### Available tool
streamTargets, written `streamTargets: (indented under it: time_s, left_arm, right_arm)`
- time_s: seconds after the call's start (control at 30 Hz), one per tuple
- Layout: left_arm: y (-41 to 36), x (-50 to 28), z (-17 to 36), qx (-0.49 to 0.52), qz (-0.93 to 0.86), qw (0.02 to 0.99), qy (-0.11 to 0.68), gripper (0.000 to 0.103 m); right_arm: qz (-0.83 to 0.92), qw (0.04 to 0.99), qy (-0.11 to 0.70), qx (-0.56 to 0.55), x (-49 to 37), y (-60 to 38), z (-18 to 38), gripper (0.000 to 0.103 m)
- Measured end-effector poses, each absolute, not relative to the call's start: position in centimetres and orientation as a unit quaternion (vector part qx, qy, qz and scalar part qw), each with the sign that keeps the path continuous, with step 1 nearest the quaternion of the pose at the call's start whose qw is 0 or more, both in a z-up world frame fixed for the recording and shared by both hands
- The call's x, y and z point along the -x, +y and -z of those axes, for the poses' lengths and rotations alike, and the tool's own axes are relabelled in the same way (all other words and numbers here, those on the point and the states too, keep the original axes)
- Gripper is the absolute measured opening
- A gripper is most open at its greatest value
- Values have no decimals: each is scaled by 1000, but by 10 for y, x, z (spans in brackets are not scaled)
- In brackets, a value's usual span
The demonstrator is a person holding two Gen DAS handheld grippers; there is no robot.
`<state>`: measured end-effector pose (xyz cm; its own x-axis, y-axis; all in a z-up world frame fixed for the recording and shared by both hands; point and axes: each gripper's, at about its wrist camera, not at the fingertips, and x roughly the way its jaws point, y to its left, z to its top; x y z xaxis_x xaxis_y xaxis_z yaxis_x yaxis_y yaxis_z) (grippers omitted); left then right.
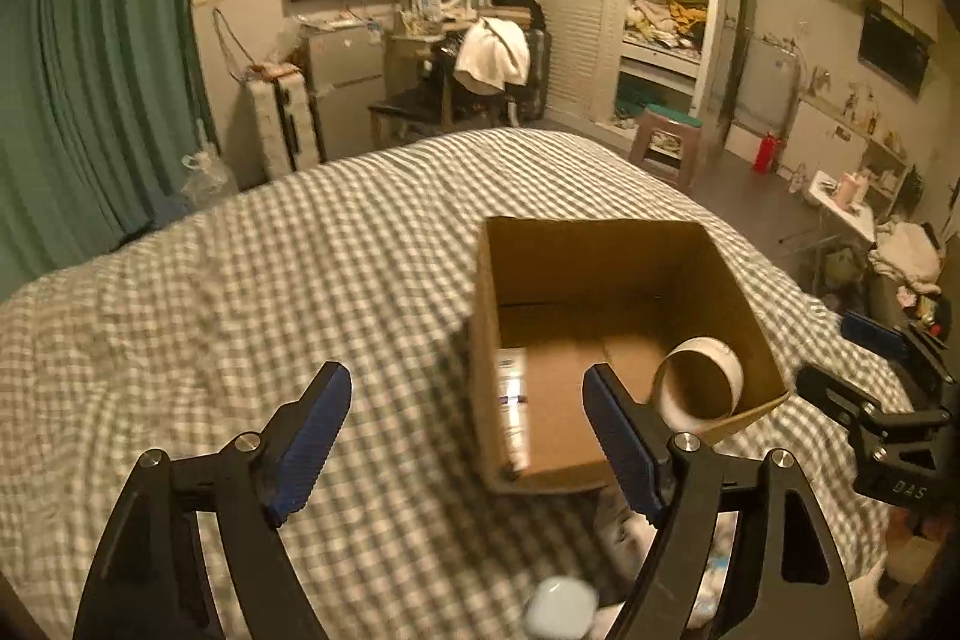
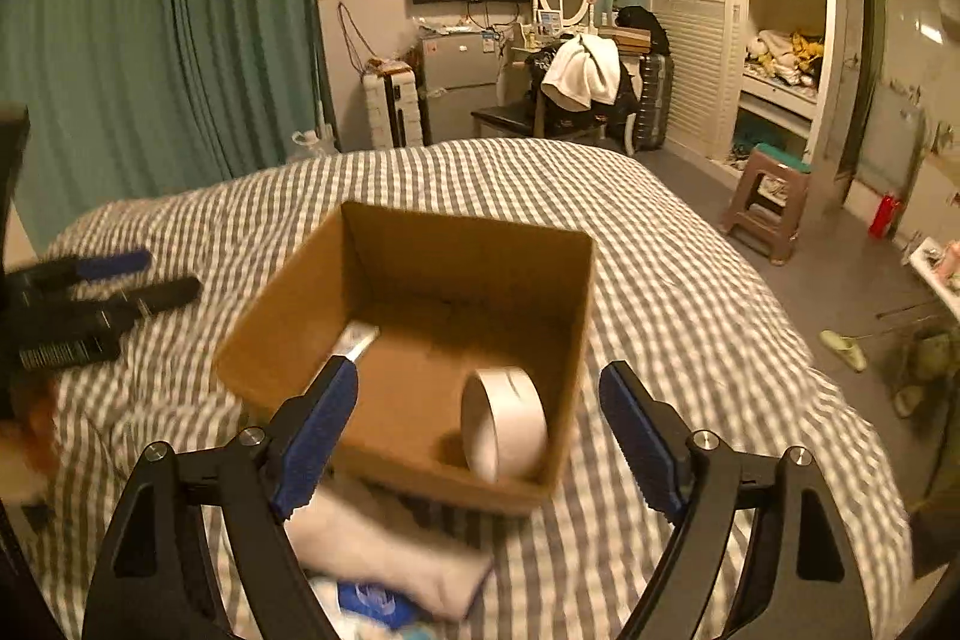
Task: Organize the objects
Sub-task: 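Grasp the white bottle with the left tool while the right tool grasps the figurine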
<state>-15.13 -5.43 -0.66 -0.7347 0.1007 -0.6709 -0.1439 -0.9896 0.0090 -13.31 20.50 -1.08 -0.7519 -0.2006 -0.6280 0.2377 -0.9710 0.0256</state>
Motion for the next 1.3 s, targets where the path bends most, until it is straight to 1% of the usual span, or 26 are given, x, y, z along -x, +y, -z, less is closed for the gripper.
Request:
streamTargets:
  time_s: [0.1,0.2,0.3,0.4,0.43,0.53,0.63,0.73,0.77,0.83,0.97,1.17,1.3]
  left_arm:
    - [-65,132,0,354,-933,51,27,86]
    - [-70,107,-1,349,-936,29,33,86]
    - [-66,84,7,352,-935,11,43,86]
    - [-57,68,22,367,-929,5,39,86]
    - [-51,63,30,378,-925,6,40,86]
    - [-36,55,49,400,-915,3,47,86]
    - [-21,49,68,416,-908,10,47,86]
    - [-8,43,90,433,-899,20,57,86]
    - [-2,42,99,441,-895,25,61,86]
    - [3,42,119,460,-885,31,67,86]
    - [9,43,144,485,-871,48,58,86]
    - [13,46,148,482,-872,67,44,86]
    - [32,39,156,495,-860,99,73,86]
  right_arm:
    - [930,104,42,-350,109,206,14,83]
    - [923,105,41,-367,74,213,26,83]
    - [907,116,41,-402,57,212,46,83]
    - [906,110,81,-400,54,198,50,83]
    - [906,122,89,-396,51,194,50,83]
    - [896,152,85,-409,49,188,52,83]
    - [891,153,94,-416,49,189,54,83]
    - [877,165,84,-443,51,193,69,83]
    - [873,166,84,-451,51,194,74,82]
    - [864,167,89,-467,55,193,88,76]
    - [839,166,96,-510,64,192,123,70]
    - [816,178,90,-542,71,188,155,66]
    - [809,191,78,-550,73,190,161,56]
